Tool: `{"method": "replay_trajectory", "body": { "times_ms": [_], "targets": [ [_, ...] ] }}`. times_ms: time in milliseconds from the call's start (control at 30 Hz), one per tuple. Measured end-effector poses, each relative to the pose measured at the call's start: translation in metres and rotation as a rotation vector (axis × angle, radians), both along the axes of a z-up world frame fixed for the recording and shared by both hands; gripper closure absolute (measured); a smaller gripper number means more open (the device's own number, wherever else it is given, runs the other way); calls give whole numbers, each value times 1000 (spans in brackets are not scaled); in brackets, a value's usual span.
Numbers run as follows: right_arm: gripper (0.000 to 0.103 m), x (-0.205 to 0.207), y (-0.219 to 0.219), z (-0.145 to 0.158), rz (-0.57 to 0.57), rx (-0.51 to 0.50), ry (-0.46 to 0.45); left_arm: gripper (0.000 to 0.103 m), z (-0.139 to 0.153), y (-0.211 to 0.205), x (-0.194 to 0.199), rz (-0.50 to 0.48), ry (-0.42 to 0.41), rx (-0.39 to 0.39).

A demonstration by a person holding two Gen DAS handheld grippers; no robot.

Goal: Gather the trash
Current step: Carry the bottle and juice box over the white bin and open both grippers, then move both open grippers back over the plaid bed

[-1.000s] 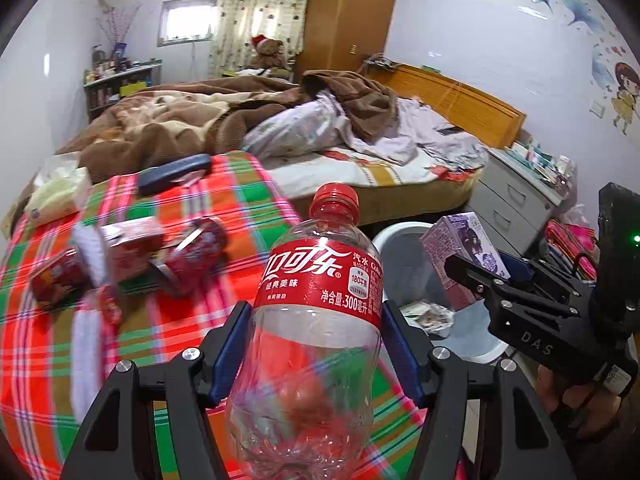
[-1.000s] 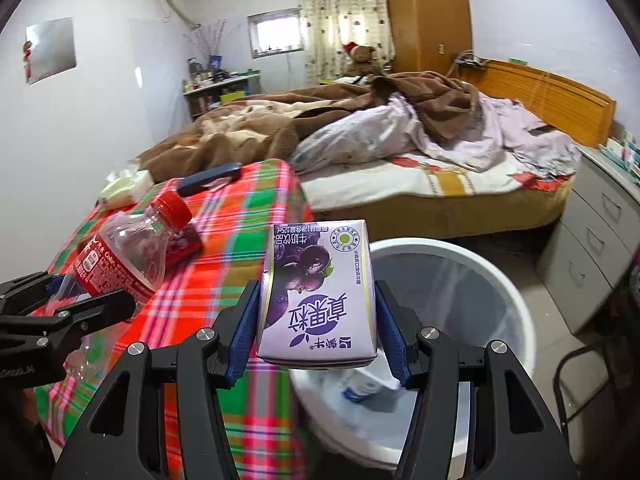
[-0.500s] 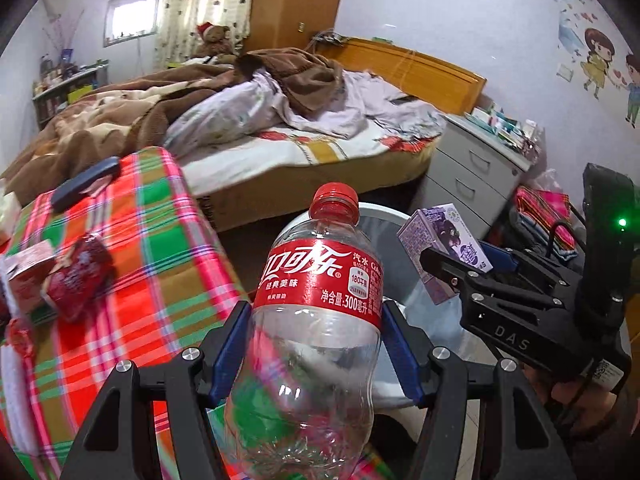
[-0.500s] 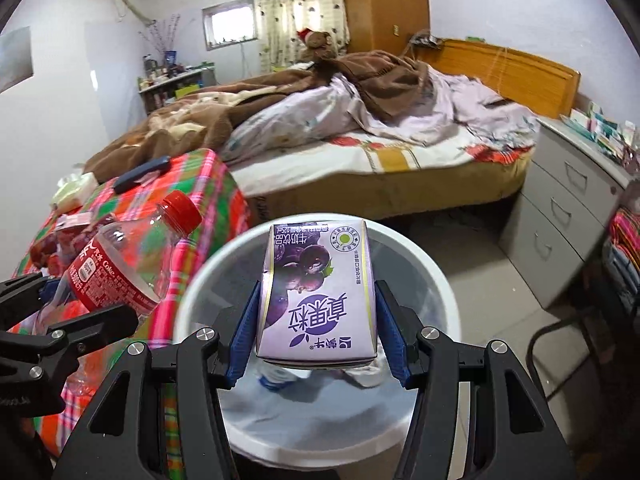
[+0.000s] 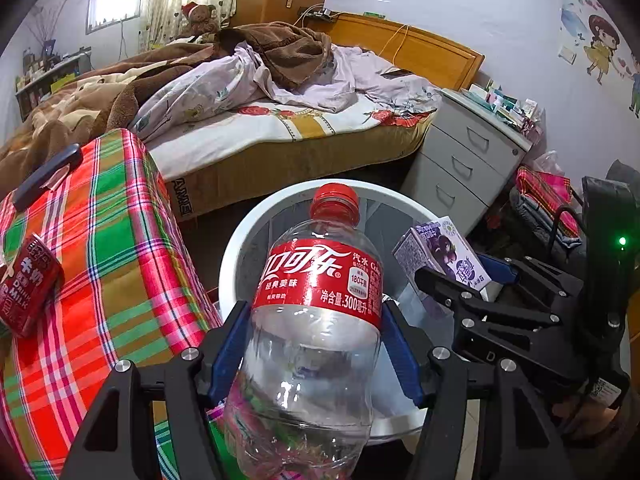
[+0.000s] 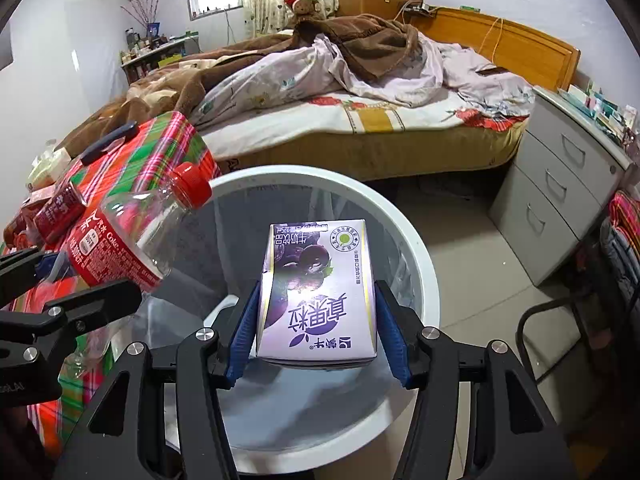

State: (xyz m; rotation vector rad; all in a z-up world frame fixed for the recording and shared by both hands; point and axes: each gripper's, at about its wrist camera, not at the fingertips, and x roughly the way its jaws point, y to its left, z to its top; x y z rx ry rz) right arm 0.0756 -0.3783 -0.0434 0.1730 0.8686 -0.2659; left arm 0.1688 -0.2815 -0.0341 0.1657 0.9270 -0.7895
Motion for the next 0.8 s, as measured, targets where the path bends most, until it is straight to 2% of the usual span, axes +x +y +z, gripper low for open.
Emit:
{"method": "replay_trajectory", "body": {
  "times_ms": [33, 100, 167, 400, 800],
  "targets": [
    [46, -1, 0, -1, -2, -6, 5, 38, 0, -1, 0, -2, 3, -5],
    [35, -1, -1, -1, -8, -16, 7, 38, 0, -1, 0, -4, 0, -15],
    [32, -2, -2, -1, -12, -13, -1, 38, 2, -1, 0, -8, -14, -16],
    [32, -9, 3, 9, -14, -26, -48, 38, 13, 15, -4, 21, -35, -35],
    [32, -24, 32, 52, 18, -91, -183, 38, 40, 56, -21, 85, -79, -83]
  ]
}}
